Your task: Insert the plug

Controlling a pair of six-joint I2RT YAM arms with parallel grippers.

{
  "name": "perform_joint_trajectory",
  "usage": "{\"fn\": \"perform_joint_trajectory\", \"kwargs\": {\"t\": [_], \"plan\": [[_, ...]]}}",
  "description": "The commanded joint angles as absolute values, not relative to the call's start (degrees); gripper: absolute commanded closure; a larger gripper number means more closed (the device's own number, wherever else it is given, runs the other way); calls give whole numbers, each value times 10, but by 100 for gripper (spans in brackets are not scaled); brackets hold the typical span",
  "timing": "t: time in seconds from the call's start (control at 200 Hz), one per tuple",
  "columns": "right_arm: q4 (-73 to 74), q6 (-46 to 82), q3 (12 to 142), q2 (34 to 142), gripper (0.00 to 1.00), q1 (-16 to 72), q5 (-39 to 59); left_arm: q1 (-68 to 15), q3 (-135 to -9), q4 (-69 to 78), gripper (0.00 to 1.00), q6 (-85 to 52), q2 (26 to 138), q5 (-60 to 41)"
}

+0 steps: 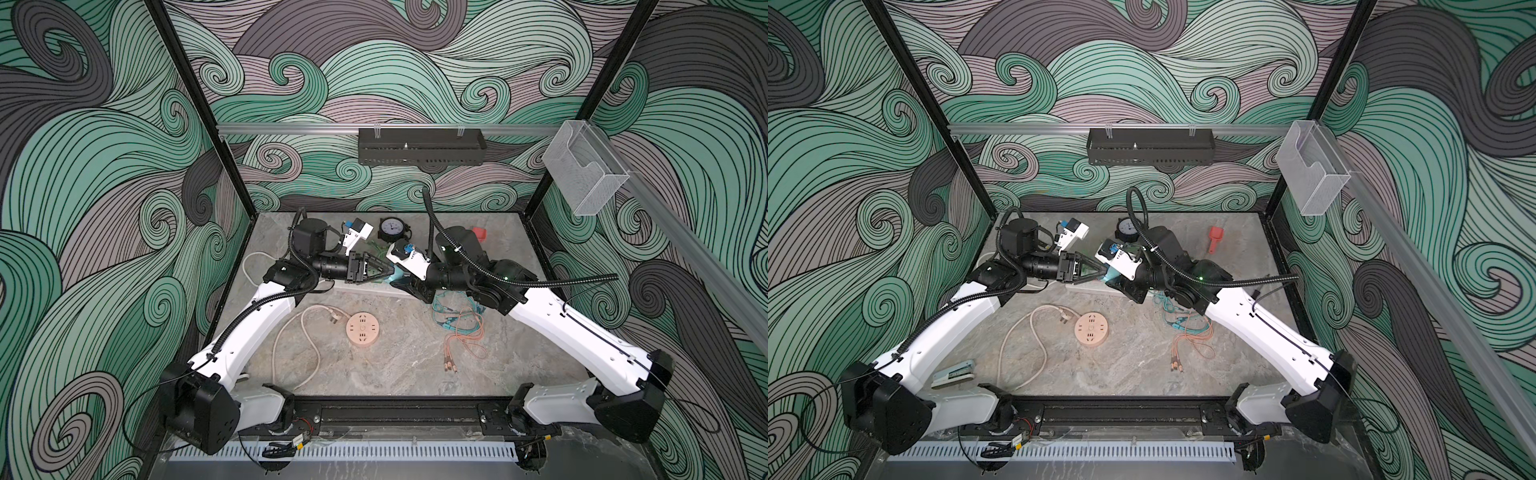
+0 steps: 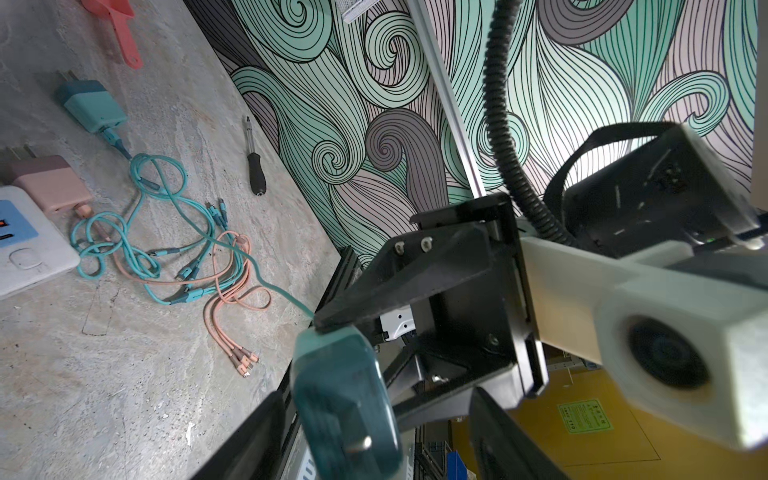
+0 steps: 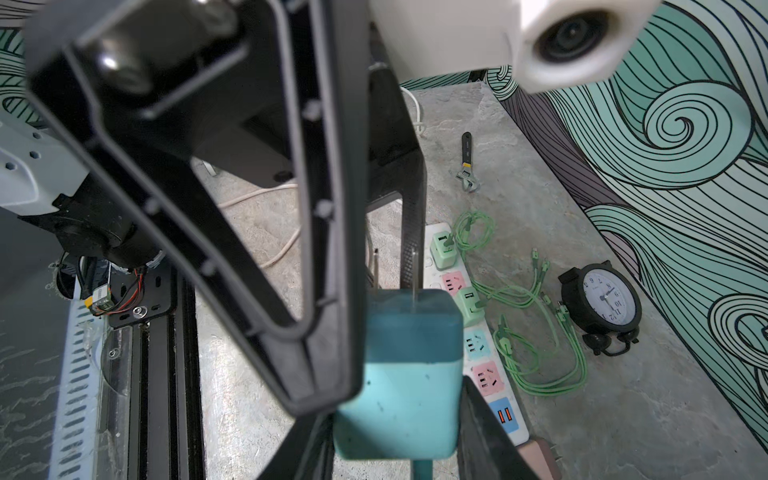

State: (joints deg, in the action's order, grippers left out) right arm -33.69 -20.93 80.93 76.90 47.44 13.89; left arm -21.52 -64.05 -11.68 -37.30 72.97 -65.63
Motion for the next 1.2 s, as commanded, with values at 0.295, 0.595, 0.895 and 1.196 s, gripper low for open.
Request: {"fn": "perform_joint_trajectory", "kwargs": {"t": [0.295,0.595,0.895,1.196], "plan": [[-345,-227,840,786,75,487,102,-220,-678,-154,72,-344,739,-647],[-333,-167,812,742,39,487,55,-219,-676,-155,100,-328,755,-618],[-211,36,667,610,20,483,103,-211,-684,-125,100,-331,762,-565],[49,242,557,600,24,474,190,-211,-626,27,100,-401,720,-522]]}}
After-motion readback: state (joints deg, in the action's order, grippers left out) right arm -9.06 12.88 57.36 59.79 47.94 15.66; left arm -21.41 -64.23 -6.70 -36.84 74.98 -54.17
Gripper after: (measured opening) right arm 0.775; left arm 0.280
